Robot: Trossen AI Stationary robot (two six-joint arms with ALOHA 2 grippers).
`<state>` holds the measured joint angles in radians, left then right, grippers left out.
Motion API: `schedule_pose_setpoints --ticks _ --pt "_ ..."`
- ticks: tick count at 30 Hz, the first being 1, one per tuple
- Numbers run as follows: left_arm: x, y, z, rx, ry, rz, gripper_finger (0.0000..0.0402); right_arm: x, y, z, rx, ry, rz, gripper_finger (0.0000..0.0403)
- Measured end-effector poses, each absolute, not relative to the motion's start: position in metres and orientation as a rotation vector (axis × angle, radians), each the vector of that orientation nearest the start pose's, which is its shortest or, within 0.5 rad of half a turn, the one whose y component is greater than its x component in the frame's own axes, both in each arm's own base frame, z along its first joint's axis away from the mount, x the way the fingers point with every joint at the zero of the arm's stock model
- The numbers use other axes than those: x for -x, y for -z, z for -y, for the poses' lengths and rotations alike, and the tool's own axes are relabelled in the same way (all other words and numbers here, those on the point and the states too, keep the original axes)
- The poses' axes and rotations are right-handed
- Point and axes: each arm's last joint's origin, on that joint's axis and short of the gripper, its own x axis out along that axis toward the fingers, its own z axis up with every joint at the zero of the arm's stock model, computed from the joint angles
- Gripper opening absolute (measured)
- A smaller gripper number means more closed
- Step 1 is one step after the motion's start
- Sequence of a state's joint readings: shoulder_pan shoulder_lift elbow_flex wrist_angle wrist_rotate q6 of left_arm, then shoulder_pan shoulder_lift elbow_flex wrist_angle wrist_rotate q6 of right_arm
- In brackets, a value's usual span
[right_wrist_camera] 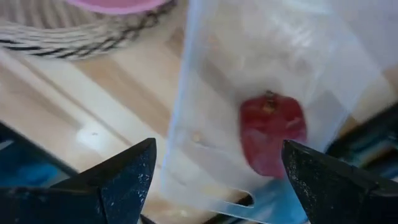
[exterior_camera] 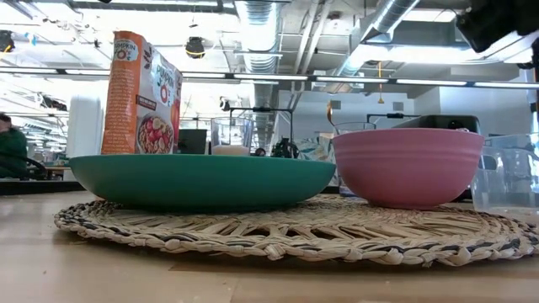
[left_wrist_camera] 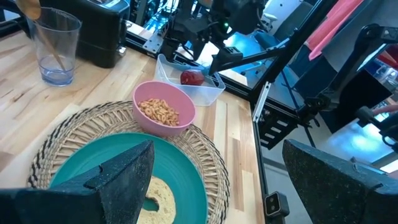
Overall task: Arrange a breakfast setting
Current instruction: Put the apple on the brown placemat
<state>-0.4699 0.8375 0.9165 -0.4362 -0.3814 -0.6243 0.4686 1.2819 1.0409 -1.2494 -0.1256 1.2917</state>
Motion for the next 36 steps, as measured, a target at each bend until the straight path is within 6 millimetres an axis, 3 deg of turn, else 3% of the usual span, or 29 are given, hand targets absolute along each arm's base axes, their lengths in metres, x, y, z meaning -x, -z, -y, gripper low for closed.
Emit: schedule_pose_setpoints --ticks 6,13,26,36 --pt "-0.158 -0.346 0.068 0.470 -0.025 -0.336 0.0338 -0.174 -0.255 -0.094 -0.724 0.568 -1.627 0.0371" --pt "-0.158 -0.345 0.068 0.473 -0.025 -0.334 0.0338 -0.160 -0.227 -0.089 -0.765 0.539 -1.709 0.0371" --pt "-0.158 -0.344 0.068 0.475 -0.030 -0.338 0.0338 -0.151 -0.188 -0.084 -0.752 0.536 -1.719 0.0353" --pt "-0.158 -0.345 0.068 0.477 -0.037 -0.328 0.0338 -0.149 -0.171 -0.083 -0.752 0.533 -1.720 0.0323"
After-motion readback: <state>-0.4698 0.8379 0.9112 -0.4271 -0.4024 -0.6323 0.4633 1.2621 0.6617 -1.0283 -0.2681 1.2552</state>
